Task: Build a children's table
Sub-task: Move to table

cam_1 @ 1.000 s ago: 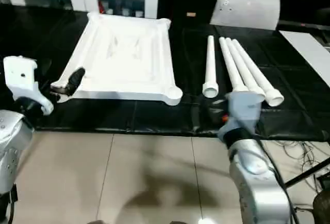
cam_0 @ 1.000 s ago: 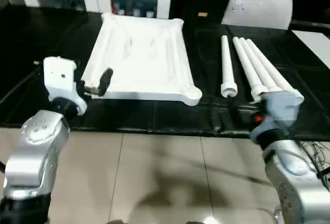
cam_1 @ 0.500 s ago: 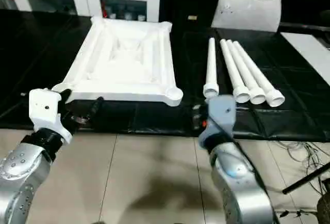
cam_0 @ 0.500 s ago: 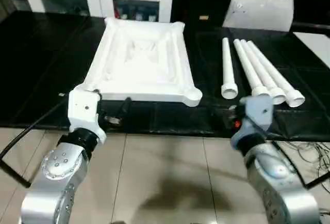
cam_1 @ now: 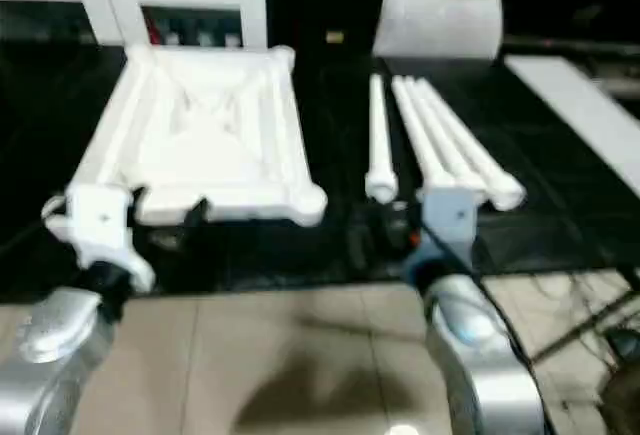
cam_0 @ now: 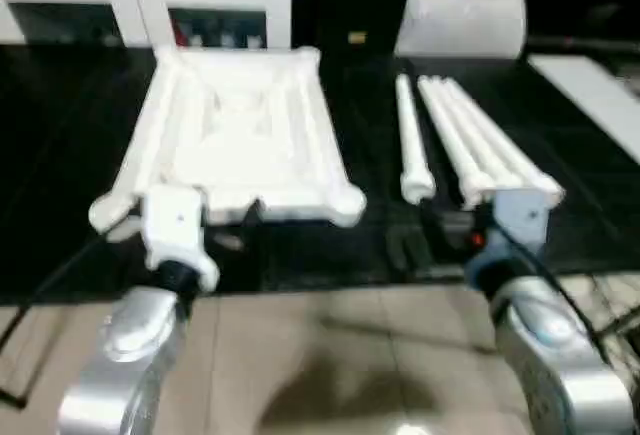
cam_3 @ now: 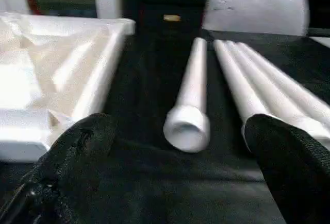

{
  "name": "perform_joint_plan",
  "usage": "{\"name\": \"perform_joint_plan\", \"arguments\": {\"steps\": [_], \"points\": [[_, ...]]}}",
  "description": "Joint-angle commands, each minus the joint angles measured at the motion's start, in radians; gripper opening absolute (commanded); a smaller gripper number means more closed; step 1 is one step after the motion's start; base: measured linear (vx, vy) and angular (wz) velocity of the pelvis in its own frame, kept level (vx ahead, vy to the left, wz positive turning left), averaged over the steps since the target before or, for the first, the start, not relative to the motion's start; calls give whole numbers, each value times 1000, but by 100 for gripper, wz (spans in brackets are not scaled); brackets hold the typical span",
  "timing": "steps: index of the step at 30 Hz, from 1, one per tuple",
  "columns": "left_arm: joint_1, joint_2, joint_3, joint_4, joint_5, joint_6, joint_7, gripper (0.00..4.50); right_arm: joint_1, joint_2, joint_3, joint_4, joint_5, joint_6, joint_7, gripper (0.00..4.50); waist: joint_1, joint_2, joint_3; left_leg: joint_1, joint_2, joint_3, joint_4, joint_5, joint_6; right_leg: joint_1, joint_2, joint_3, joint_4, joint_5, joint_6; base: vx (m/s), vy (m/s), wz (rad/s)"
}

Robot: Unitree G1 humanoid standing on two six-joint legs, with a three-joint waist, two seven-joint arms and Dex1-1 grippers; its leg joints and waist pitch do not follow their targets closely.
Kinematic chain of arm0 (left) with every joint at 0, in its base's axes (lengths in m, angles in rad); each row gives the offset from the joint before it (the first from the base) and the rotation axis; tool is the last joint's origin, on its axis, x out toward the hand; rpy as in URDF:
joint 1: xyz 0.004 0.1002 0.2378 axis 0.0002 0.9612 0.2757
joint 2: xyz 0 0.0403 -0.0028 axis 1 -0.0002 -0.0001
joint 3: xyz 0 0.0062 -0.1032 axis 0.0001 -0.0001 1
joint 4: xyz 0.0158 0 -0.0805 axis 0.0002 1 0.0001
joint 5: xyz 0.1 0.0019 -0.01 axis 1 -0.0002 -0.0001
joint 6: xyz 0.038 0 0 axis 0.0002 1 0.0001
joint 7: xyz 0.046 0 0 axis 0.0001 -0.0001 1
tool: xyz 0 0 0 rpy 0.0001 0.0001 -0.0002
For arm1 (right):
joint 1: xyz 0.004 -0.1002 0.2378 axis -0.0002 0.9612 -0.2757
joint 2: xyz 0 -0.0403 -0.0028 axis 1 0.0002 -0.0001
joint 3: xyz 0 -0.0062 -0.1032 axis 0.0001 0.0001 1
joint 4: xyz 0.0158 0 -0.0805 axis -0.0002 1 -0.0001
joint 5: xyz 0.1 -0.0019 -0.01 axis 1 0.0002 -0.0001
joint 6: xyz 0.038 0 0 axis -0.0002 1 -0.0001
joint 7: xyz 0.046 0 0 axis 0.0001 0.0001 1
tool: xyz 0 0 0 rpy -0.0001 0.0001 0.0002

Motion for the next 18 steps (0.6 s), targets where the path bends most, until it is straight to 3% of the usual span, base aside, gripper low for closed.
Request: {"name": "perform_joint_plan", "arguments": {"steps": [1, 2, 3, 4, 5, 6, 7, 8, 9, 10, 11, 12, 13, 14, 15, 16, 17, 18], "points": [[-19, -2, 8, -15, 6, 20, 11, 446, -21, -2, 24, 4, 6, -4, 15, 450, -58, 30, -49, 166, 120, -128, -127, 131, 243, -120, -31, -28, 54, -70, -57, 289, 16, 4], [-23, 9, -1, -13, 16, 18, 4, 446, -27, -6, 30, 8, 2, -5, 20, 450, -75, 10, -71, 211, 174, -194, -111, 218, 426, -172, -67, -28, 131, -122, 45, 289, 16, 4], [-25, 16, -6, -12, 23, 17, 0, 446, -30, -8, 33, 9, 0, -7, 21, 450, -73, 13, -65, 203, 167, -182, -103, 270, 468, -197, -79, -23, 144, -95, 81, 219, 6, 15], [-22, 17, -6, -12, 24, 17, 1, 446, -33, -7, 35, 10, 2, -8, 24, 450, -72, 12, -51, 154, 128, -119, -114, 284, 461, -211, -76, -31, 165, 7, 100, 153, 3, 9], [-20, 15, -4, -12, 26, 16, 2, 446, -36, -11, 39, 11, 2, -11, 28, 450, -78, -10, -42, 124, 94, -61, -140, 191, 429, -201, -72, -36, 134, 112, 61, 153, 3, 9], [-18, 14, -3, -12, 27, 17, 2, 446, -38, -15, 41, 10, 1, -11, 31, 450, -84, -24, -34, 105, 69, -40, -151, 135, 409, -183, -78, -31, 95, 155, 28, 96, -21, -2], [-13, 14, -2, -13, 28, 18, 4, 446, -44, -28, 52, 9, -2, -14, 43, 450, -53, -68, -44, -1, -70, -25, -110, -13, 351, -53, -114, 24, -33, 115, 75, 116, -41, 32], [-11, 15, -3, -14, 29, 19, 4, 446, -46, -34, 59, 8, -8, -17, 53, 450, -40, -90, -41, -7, -94, -11, -64, -107, 311, -35, -173, 53, -98, -115, 92, 116, -41, 32], [-9, 17, -6, -18, 31, 23, 3, 446, -46, -29, 59, 5, -13, -18, 50, 450, -22, -80, -50, -53, -38, -43, 87, -59, 166, 36, -321, 70, -139, -418, -15, 169, -29, 57], [-8, 22, -11, -20, 33, 21, -4, 446, -45, -23, 57, 3, -13, -16, 44, 450, -23, -75, -44, -85, -19, -43, 91, -16, 132, 50, -323, 49, -139, -343, -96, 154, -15, 45], [-5, 27, -20, -24, 34, 22, -16, 446, -42, -9, 49, 1, -4, -6, 33, 450, -26, -45, -48, -32, -6, -41, 52, 4, 69, 23, -275, 84, -131, -313, -194, 154, -15, 45], [-5, 27, -21, -25, 34, 22, -16, 446, -41, -8, 49, 1, -4, -5, 32, 450, -22, -53, -27, -41, 2, -29, 26, 20, 66, 18, -241, 64, -130, -290, -267, 145, -7, 34], [-5, 34, -33, -27, 31, 23, -29, 446, -34, -12, 47, 0, -7, 6, 27, 450, -18, -20, -25, -25, 28, -15, -66, 99, 62, 25, -174, -9, -115, -272, -280, 171, 49, 8], [-5, 38, -39, -27, 28, 21, -37, 446, -31, -16, 46, 1, -10, 8, 27, 450, -24, 1, -15, 2, 45, -23, -115, 55, 73, -4, -115, -44, -87, -244, -231, 171, 49, 8], [-8, 43, -49, -27, 29, 20, -48, 446, -25, -27, 46, 1, -12, 17, 31, 450, -77, 19, -52, 202, 129, -153, -128, 89, 208, -172, -60, -62, 90, -113, -64, 249, 56, 10], [-9, 44, -53, -27, 31, 20, -50, 446, -23, -33, 46, 0, -13, 23, 33, 450, -70, 22, -54, 202, 132, -160, -114, 159, 243, -193, -71, -57, 115, -75, -12, 225, 32, 14], [-11, 42, -57, -25, 26, 22, -56, 446, -20, -36, 44, -1, -13, 26, 34, 450, -71, 19, -48, 177, 112, -141, -110, 312, 286, -219, -76, -52, 139, -8, 59, 225, 32, 14], [-9, 40, -66, -23, 26, 19, -64, 446, -12, -42, 42, -5, -10, 27, 35, 450, -75, 19, -50, 170, 104, -132, -114, 375, 307, -227, -81, -53, 142, 32, 70, 135, 38, 2]]}}
